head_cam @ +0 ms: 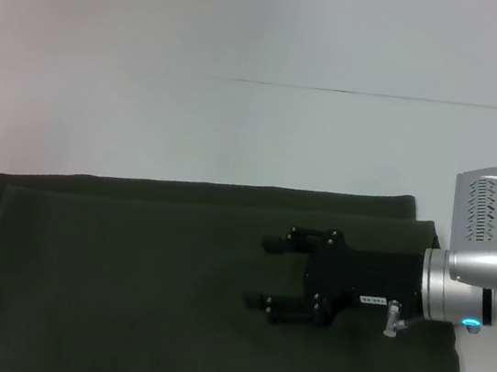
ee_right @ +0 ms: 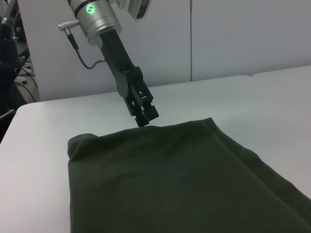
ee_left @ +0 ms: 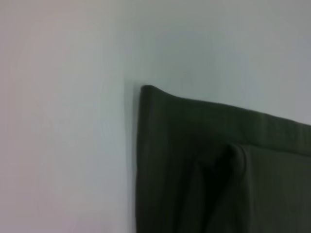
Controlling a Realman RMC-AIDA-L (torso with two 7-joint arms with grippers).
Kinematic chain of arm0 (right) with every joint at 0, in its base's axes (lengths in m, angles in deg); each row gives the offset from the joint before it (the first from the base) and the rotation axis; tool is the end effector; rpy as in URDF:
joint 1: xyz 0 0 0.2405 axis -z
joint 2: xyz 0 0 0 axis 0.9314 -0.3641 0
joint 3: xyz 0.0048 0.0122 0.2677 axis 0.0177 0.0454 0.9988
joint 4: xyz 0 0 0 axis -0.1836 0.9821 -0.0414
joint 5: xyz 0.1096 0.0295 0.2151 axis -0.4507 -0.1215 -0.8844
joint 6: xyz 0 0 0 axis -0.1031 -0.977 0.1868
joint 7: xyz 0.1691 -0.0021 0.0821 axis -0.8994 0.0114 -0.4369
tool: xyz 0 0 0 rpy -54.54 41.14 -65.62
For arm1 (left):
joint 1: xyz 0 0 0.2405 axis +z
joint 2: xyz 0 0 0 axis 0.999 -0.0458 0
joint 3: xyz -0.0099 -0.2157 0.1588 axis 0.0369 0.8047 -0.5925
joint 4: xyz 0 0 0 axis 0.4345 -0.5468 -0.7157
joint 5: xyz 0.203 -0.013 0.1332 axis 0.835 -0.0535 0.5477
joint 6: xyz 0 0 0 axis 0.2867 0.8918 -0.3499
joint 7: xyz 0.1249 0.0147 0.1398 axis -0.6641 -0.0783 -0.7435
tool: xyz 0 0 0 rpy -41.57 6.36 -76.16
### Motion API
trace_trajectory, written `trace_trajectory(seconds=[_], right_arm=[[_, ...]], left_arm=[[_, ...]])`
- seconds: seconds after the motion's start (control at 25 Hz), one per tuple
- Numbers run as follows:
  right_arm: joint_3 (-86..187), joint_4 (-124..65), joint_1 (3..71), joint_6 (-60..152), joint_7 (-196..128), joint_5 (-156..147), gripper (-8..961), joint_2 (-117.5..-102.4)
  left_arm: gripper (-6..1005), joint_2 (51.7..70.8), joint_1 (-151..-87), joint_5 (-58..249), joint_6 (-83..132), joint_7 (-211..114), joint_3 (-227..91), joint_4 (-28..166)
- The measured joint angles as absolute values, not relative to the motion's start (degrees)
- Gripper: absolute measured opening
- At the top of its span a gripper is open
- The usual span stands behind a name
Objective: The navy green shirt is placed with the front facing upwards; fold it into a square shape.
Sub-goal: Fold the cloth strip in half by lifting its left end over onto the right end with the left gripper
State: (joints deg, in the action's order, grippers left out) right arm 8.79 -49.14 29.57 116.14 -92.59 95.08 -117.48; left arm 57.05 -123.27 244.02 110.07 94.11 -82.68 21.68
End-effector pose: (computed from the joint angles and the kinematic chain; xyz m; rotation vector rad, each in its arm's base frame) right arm 0.2439 0.3802 -0.1268 -2.9088 0.2603 0.5512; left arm -0.3833 0.3744 0.0748 -1.9353 -1.9674 -0.0431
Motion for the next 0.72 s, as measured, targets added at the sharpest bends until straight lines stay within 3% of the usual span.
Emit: trace_trajectory(seconds=[0.72], right_arm=[[8.8, -49.0, 29.7, 116.0, -94.8, 92.7, 830, -117.45]], left_arm=[[854, 58.18, -122.9, 244.3, 106.1, 92.3, -88.0, 21.2]])
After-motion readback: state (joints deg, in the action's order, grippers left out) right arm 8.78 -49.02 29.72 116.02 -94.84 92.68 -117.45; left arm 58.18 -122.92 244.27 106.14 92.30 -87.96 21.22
